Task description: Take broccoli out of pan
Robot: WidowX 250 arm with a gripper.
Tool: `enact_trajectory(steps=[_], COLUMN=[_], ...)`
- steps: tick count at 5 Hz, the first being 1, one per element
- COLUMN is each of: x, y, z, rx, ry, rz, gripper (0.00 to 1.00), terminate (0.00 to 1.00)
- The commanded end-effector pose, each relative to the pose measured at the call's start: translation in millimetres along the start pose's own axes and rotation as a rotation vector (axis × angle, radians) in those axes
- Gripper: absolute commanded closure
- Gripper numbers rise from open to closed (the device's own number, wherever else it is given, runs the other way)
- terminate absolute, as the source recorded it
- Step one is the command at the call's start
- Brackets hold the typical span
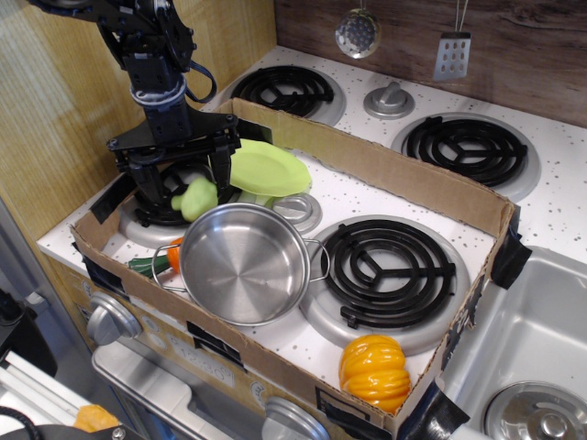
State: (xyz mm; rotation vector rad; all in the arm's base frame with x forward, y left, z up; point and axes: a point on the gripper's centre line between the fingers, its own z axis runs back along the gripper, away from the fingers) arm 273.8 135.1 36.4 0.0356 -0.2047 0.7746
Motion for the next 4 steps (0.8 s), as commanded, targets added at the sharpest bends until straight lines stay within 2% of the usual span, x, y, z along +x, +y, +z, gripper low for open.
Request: enact_trajectory(steps=[1, 2, 3, 4], x=[28, 35, 35, 36], y=[-31, -45, -52, -55], z=[56, 83, 89, 92], rx=[0.074, 0.121, 0.131, 0.133], ry=[-0.073, -0.088, -0.115, -0.095], rz=[-0.063, -0.092, -0.103, -0.118], gripper=[0.0, 0.0, 0.0, 0.0], terminate=[0.0, 0.0, 0.0, 1.0])
